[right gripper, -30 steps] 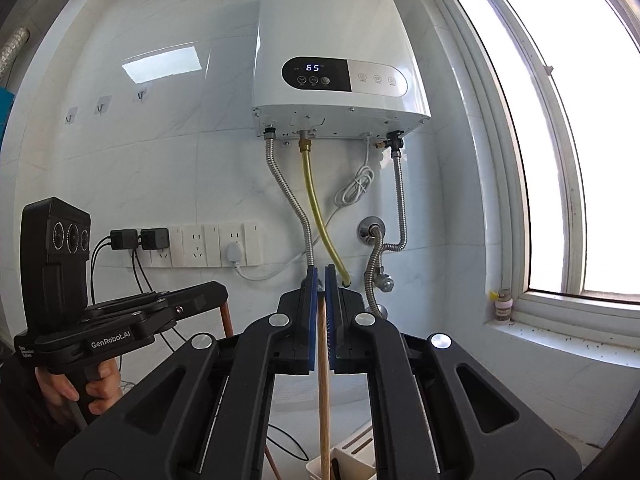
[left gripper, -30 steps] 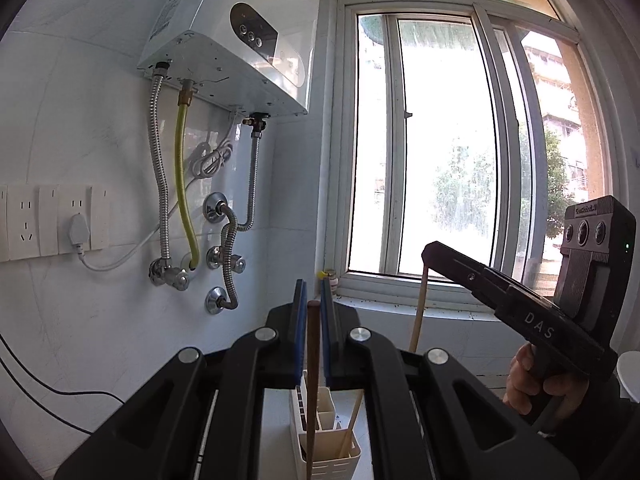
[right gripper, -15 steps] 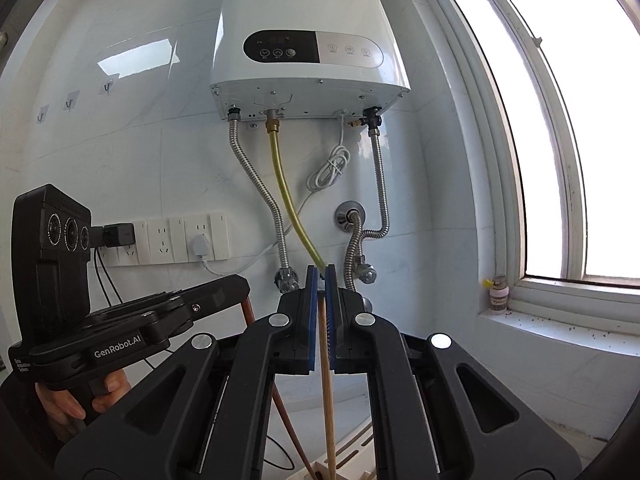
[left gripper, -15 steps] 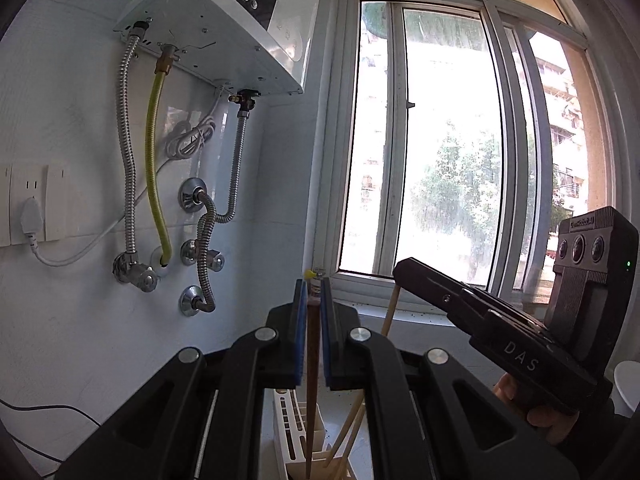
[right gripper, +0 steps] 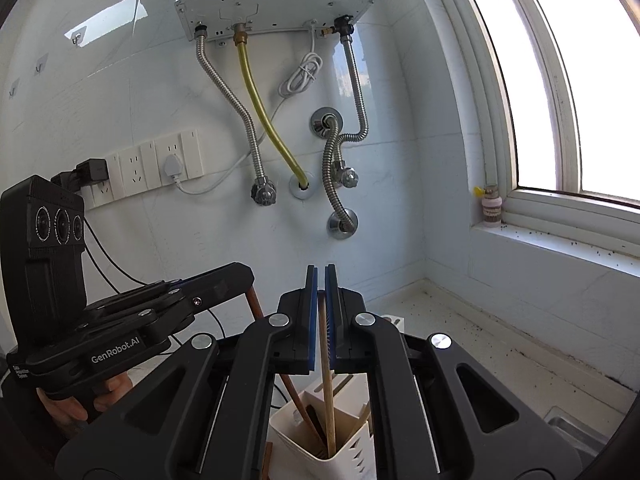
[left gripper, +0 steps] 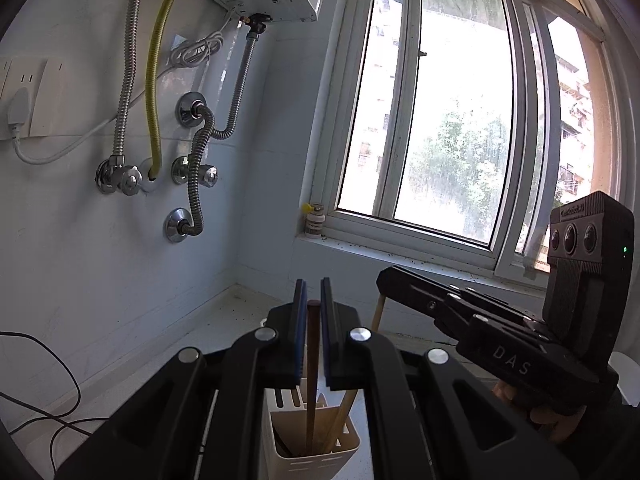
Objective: Organize utensils
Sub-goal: 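Lower the chopstick into the holder and open the right tool, then move the right tool back to the chopstick pile while the left tool approaches the metal spoon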
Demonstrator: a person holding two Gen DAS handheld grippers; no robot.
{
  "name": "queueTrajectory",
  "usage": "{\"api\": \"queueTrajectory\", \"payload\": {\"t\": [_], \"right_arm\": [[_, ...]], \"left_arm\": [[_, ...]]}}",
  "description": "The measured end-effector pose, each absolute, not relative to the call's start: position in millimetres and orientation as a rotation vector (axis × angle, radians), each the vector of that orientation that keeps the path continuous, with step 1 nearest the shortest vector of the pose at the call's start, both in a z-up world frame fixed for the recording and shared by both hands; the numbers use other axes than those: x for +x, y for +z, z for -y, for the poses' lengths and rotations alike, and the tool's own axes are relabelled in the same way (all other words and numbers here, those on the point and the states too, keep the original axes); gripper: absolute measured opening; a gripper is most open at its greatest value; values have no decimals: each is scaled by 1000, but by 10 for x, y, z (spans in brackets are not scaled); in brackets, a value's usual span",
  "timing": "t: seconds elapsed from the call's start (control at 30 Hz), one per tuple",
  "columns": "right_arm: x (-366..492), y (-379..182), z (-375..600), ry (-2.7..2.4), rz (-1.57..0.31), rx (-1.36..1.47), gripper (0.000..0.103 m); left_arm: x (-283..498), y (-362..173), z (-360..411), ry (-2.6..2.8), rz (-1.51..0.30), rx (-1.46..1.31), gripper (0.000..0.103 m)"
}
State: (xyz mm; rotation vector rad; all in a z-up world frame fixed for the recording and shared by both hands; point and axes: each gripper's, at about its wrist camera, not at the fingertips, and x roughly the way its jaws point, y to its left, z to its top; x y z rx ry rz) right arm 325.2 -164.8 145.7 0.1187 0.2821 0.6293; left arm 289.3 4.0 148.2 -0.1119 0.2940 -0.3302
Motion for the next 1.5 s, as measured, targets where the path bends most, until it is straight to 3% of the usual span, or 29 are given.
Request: {"api": "queueTrajectory", "payload": {"t": [0.23,0.77,0.9,1.27,1.5], "right_arm": [[3188,1272,1625,640,-339,114,3],[3150,1161,1552,644,-436,82,4],[3095,1227,1566,637,-432,73,16],[2555,1527,1782,668,-316,51,17],[2149,1166,1879,717,-371,-48,24]], "left_arm": [[2907,1229,-60,-305,-380,-99,6],[2787,1307,-94,-226,-348,-80,7],[2778,1371,-160,-223,-343,-108,28],[2191,1483,-346,-204,-314,-94,31],[1685,1102,-231,-254,-415,-66,33]]}}
